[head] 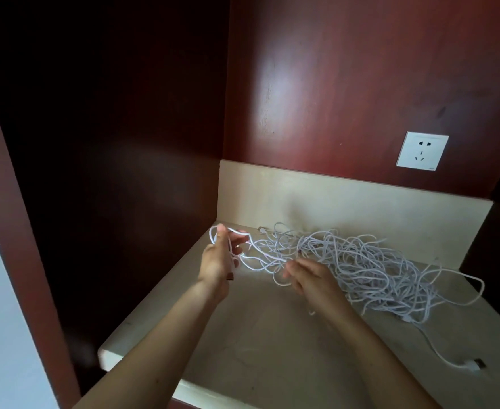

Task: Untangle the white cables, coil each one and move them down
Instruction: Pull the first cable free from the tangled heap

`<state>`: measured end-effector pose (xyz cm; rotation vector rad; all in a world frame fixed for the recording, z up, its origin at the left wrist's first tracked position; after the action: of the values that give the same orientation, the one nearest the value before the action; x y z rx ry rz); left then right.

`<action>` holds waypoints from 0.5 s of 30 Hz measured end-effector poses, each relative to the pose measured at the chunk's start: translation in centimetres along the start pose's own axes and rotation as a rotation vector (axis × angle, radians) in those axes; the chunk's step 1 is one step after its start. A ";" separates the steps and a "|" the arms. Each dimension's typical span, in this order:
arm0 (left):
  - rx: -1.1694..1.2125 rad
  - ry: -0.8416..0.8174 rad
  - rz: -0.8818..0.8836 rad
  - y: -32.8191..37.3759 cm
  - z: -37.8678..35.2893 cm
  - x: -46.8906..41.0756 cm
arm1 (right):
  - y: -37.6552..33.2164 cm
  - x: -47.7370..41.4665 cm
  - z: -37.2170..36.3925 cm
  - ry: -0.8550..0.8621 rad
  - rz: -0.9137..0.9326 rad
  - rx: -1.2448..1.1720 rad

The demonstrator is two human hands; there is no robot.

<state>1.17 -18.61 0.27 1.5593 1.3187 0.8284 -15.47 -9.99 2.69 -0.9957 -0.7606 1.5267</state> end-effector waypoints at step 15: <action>-0.134 -0.075 -0.005 0.6 0.7 -0.2 | 0.2 1.7 -3.6 -0.497 -0.006 0.521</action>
<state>1.99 -19.01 0.56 1.4667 1.1884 0.8299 -12.36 -8.56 0.64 -0.2264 -0.6435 1.8642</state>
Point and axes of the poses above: each hand's wrist, its own x-axis away from the middle knuckle, its own z-axis out of the back of the hand, y = z × x, the point moved 7 cm from there along -x, towards the middle knuckle, and after that the axes turned 12 degrees about -y, right-handed, at the moved point
